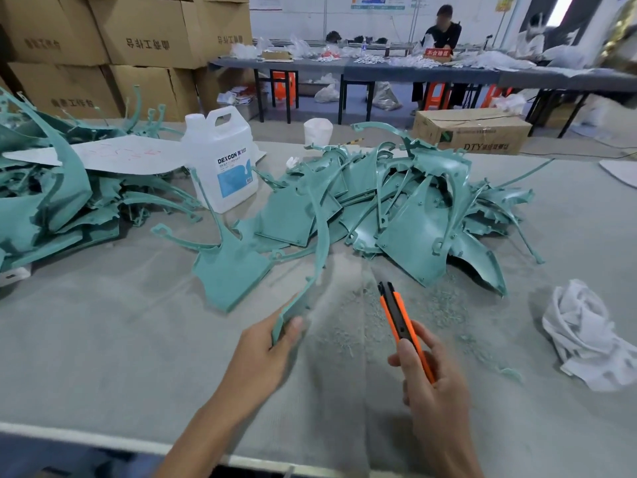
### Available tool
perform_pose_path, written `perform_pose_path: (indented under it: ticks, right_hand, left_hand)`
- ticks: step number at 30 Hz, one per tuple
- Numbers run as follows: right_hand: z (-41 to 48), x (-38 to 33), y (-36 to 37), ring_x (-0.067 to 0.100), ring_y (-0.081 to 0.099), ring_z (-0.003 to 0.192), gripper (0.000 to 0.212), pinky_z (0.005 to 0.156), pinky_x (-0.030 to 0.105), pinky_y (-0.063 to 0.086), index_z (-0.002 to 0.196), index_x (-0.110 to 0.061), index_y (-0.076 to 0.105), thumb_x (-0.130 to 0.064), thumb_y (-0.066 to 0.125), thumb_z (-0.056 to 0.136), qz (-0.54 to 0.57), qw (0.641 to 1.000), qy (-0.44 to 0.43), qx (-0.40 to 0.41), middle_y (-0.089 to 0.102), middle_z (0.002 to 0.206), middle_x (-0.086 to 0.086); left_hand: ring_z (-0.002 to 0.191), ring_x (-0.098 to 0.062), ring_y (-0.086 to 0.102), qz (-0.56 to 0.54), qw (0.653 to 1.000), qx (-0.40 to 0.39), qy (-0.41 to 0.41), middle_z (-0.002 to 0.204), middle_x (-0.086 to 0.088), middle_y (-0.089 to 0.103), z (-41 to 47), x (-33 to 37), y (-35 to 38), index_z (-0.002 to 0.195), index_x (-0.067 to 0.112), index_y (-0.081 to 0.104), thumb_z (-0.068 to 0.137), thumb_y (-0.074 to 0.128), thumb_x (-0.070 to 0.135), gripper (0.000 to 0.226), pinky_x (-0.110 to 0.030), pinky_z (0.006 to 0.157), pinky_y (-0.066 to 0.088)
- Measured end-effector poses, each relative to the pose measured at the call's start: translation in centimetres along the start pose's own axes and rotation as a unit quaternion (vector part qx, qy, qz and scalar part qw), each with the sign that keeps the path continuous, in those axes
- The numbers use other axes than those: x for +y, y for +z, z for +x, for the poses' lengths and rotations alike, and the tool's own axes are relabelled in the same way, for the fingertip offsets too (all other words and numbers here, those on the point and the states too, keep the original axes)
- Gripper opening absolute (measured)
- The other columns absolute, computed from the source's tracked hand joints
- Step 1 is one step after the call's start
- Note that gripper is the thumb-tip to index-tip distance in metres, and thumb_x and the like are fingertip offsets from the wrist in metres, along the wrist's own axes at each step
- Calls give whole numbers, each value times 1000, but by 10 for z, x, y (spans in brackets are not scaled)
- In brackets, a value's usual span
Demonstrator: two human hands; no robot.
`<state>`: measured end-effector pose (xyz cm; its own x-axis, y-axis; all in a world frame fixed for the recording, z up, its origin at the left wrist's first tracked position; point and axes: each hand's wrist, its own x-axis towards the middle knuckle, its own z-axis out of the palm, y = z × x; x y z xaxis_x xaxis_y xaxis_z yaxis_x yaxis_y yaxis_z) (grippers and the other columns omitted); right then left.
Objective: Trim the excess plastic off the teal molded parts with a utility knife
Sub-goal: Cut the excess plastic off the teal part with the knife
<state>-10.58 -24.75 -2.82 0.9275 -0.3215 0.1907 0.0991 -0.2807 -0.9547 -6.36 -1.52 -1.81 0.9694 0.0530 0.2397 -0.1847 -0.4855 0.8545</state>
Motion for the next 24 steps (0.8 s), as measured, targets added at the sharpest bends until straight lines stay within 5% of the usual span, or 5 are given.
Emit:
perform_pose_path:
  ticks: [5, 10, 15, 21, 24]
  right_hand:
    - [-27, -36, -15, 3, 72, 70, 31, 64, 16, 54, 113, -57, 66, -59, 71, 82, -44, 992, -92, -69, 76, 82, -13]
    - [-28, -59, -19, -4, 67, 66, 35, 63, 8, 49, 115, -59, 63, -55, 70, 81, -116, 976, -147, -113, 72, 79, -23]
    - [-18, -63, -17, -5, 63, 61, 36, 59, 5, 45, 115, -57, 64, -47, 69, 80, -140, 968, -168, -122, 68, 74, -25]
    - [32, -67, -34, 0, 43, 42, 31, 43, 13, 37, 113, -56, 64, -50, 64, 83, -144, 968, -182, -95, 59, 57, -15]
    - [59, -68, -47, 1, 45, 45, 28, 43, 17, 38, 115, -53, 68, -52, 64, 87, -123, 968, -187, -115, 64, 66, -3]
  left_hand:
    - [55, 3, 45, 15, 1000, -16, -9, 56, 23, 51, -6, -2, 10, 88, 37, 65, 102, 54, 32, 18, -13, 55, 36]
    - [56, -3, 36, 14, 999, -30, 28, 58, 16, 43, -5, 2, 5, 85, 31, 59, 94, 40, 62, 37, -24, 56, 34]
    - [53, -5, 31, 28, 998, -41, 35, 56, 14, 36, -11, 17, -7, 68, 40, 46, 101, 44, 50, 35, -20, 50, 26]
    - [63, 1, 41, -15, 994, -109, 18, 67, 20, 48, -34, 49, -45, 80, 26, 60, 97, 48, 60, 40, -29, 59, 40]
    - [98, -7, 68, -97, 975, -201, -22, 107, 17, 72, -40, 66, -78, 116, 35, 70, 87, 57, 60, 41, -29, 85, 56]
